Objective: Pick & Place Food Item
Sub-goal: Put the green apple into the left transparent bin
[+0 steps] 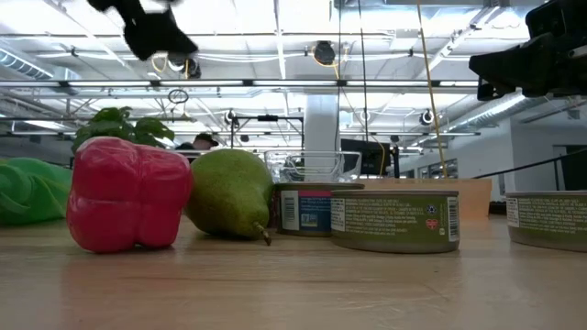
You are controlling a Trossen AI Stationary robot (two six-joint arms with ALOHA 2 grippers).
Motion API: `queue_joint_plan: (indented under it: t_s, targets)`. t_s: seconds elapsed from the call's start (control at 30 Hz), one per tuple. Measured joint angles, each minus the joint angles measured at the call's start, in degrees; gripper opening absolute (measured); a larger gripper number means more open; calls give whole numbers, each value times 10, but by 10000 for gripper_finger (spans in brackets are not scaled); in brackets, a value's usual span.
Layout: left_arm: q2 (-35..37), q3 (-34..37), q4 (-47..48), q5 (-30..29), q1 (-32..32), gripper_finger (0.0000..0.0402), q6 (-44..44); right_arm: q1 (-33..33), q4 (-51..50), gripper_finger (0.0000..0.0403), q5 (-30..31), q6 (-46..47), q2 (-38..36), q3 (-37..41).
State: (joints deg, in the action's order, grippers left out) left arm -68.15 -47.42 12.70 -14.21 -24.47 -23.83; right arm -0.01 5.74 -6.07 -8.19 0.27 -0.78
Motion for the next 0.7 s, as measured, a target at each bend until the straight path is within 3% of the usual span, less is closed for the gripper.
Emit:
queue_joint_plan:
  t_s: [0.17,0.3,0.47,0.7]
  targets:
    - [-5,10,-95,-52,-71,313,35,0,0,0,0,0,0,0]
    - [-3,48,-192,-52,-108,319,88,0,0,0,0,0,0,0]
    - [-1,113,-317,-46,-105,315,108,0,1,0,1,-4,0,0]
    - [69,207,-398,-43,-98,311,64,0,2,0,46,-106,0,0]
